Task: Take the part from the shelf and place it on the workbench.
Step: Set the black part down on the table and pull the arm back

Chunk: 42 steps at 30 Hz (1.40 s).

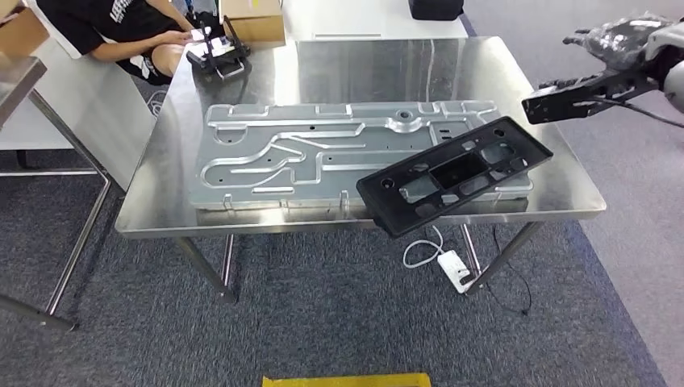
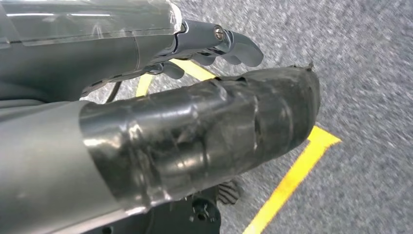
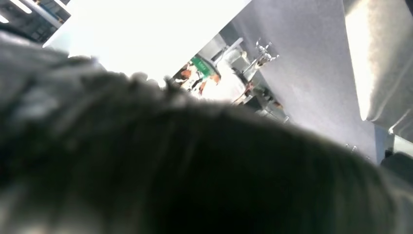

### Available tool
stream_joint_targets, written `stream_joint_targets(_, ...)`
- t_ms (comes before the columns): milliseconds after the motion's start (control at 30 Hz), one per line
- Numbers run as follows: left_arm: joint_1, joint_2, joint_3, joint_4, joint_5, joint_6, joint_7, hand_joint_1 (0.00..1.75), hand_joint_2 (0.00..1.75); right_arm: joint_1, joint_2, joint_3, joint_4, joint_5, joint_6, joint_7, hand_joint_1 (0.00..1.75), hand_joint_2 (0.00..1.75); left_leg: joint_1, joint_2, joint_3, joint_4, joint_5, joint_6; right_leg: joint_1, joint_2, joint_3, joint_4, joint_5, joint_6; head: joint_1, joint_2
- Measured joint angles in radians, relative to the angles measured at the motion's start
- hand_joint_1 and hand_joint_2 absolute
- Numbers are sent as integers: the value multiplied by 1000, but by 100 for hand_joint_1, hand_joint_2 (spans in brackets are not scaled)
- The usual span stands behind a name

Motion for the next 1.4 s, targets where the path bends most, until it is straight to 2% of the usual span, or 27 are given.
stream_joint_targets(67, 0, 0, 0, 0, 1, -5, 0, 0, 0, -5, -3, 5, -1, -1, 6, 1, 0, 0, -1, 2, -23, 0, 16, 4, -1, 0, -30, 123, -81, 9, 1, 0)
stream_joint_targets(100, -1, 0, 0, 0, 2, -8, 0, 0, 0, -6, -5, 9, -1, -2, 9, 2, 0, 0, -1, 3, -34, 2, 24, 4, -3, 0, -31, 163, -96, 13, 1, 0)
stream_joint_targets(133, -1, 0, 0, 0, 2, -11, 0, 0, 0, -7, -7, 14, -2, -3, 11, 2, 0, 0, 0, 3, -46, 5, 31, 3, -4, 0, -16, 167, -90, 16, 1, 0)
stream_joint_targets(200, -1, 0, 0, 0, 3, -17, 0, 0, 0, -15, -10, 21, -4, -5, 13, 3, 0, 0, 1, 3, -69, 16, 42, -3, -9, 0, 67, 71, -47, 20, 1, 0)
stream_joint_targets(267, -1, 0, 0, 0, 5, -19, 0, 0, 0, -24, -12, 27, -7, -6, 15, 4, 0, 0, 0, 1, -87, 29, 51, -14, -8, 2, 145, -49, -29, 14, 0, 0)
stream_joint_targets(300, -1, 0, 0, 0, 6, -21, 0, 0, 0, -27, -13, 29, -8, -6, 16, 4, 0, 0, -1, -1, -92, 32, 56, -20, -6, 3, 161, -81, -31, 8, 0, 0)
stream_joint_targets(400, 1, 0, 0, 0, 7, -23, 0, 0, 0, -31, -15, 37, -10, -7, 21, 4, 0, 0, -2, -6, -99, 31, 74, -38, -2, 2, 152, -93, -20, -17, 0, 0)
stream_joint_targets(433, 2, 0, 0, 0, 8, -23, 0, 0, 0, -33, -15, 40, -10, -7, 22, 4, 0, 0, -1, -7, -106, 39, 61, -44, -3, 1, 145, -94, -10, -26, 0, 0)
stream_joint_targets(467, 3, -1, 0, 0, 8, -24, 0, 0, 0, -36, -14, 42, -11, -7, 22, 4, 0, 0, 0, -7, -118, 63, 30, -50, -5, -1, 135, -97, 2, -36, 0, 0)
stream_joint_targets(567, 2, 0, 0, 0, 8, -26, 0, 0, 0, -46, -13, 45, -14, -7, 27, 4, 0, 0, 4, -7, -165, 235, -114, -62, -3, -1, 95, -98, 36, -50, 0, 0)
stream_joint_targets(600, 1, 0, 0, 0, 8, -26, 0, 0, 0, -48, -13, 45, -14, -8, 29, 5, 0, 0, 4, -7, -171, 288, -137, -63, -2, -1, 81, -97, 47, -50, -1, 0)
stream_joint_targets(633, 0, 0, 0, 0, 8, -26, 0, 0, 0, -49, -13, 45, -14, -8, 30, 5, 0, 0, 4, -7, -164, 315, -137, -63, 0, -1, 67, -96, 57, -49, -1, 0)
stream_joint_targets(700, -2, 0, 0, 0, 8, -27, 0, 0, 0, -52, -13, 45, -14, -8, 34, 6, 0, 0, 3, -7, -98, 268, -95, -57, 2, 0, 39, -92, 76, -47, -1, 0)
stream_joint_targets(733, -2, 0, 0, 0, 8, -28, 0, 0, 0, -57, -13, 45, -14, -8, 35, 6, 0, 0, 2, -7, -45, 205, -80, -51, 3, -1, 27, -90, 85, -44, -1, 0)
stream_joint_targets(800, -4, 1, 0, 0, 8, -29, -1, 0, 0, -71, -15, 45, -14, -8, 39, 8, 0, 0, -3, -7, 50, 71, -82, -39, 6, -3, 11, -89, 103, -37, -1, 0)
stream_joint_targets(867, -5, 2, 0, 0, 9, -29, -2, 0, 0, -81, -16, 46, -14, -9, 43, 10, 0, 0, -9, -8, 77, 13, -89, -32, 4, -8, 8, -96, 122, -26, 0, 0)
stream_joint_targets(933, -5, 2, 0, 0, 9, -29, -2, 0, 0, -84, -15, 46, -14, -9, 47, 11, 0, 0, -7, -6, 67, 0, -66, -21, 3, -9, 5, -101, 128, -15, 1, 0)
stream_joint_targets(967, -4, 2, 0, 0, 9, -30, -2, 0, 0, -86, -15, 46, -14, -10, 48, 11, 0, 0, -5, -4, 61, -6, -52, -12, 3, -7, -2, -87, 107, -12, 1, 0)
stream_joint_targets(1000, -4, 2, 0, 0, 9, -30, -2, 0, 0, -89, -16, 46, -14, -10, 51, 11, 0, 0, -3, 0, 52, -12, -37, -4, 2, -5, -15, -54, 68, -10, 2, 0)
stream_joint_targets(1067, -4, 2, 0, 0, 9, -32, -2, 0, 0, -96, -16, 46, -14, -11, 57, 11, 0, 0, -3, 4, 25, -10, -14, 5, 0, -3, -46, 65, -31, -6, 3, 0)
stream_joint_targets(1100, -4, 2, 0, 0, 10, -33, -2, 0, 0, -98, -16, 46, -14, -11, 60, 11, 0, 0, -3, 4, 9, -7, -3, 5, -1, -2, -56, 127, -62, -2, 3, 0)
stream_joint_targets(1133, -5, 1, 0, 0, 10, -33, -2, 0, 0, -98, -16, 46, -14, -12, 61, 11, 0, 0, -2, 5, -8, -3, 7, 3, -3, -2, -55, 168, -70, 2, 3, 0)
stream_joint_targets(1167, -5, 1, 0, 0, 10, -33, -2, 0, 0, -99, -16, 47, -14, -12, 62, 11, 0, 0, -1, 5, -25, 2, 16, 1, -5, -2, -38, 177, -57, 5, 3, 0)
stream_joint_targets(1233, -5, 1, 0, 0, 11, -34, -2, 0, 0, -104, -15, 47, -14, -12, 62, 11, 0, 0, 1, 5, -57, 18, 30, -6, -11, -2, 44, 93, -13, 11, 3, 0)
stream_joint_targets(1300, -4, 1, 0, 0, 12, -34, -2, 0, 0, -113, -13, 47, -14, -13, 62, 11, 0, 0, 0, 3, -83, 36, 41, -17, -11, -1, 130, -29, -18, 10, 2, 0)
stream_joint_targets(1333, -4, 1, 0, 0, 13, -34, -2, 0, 0, -116, -11, 47, -15, -13, 62, 12, 0, 0, -2, 1, -90, 42, 47, -24, -9, 1, 151, -65, -29, 6, 2, 0)
stream_joint_targets(1400, -3, 1, 0, 0, 15, -34, -1, 0, 0, -119, -8, 47, -15, -13, 63, 12, 0, 0, -3, -2, -98, 43, 62, -37, -5, 1, 146, -78, -29, -9, 1, 0)
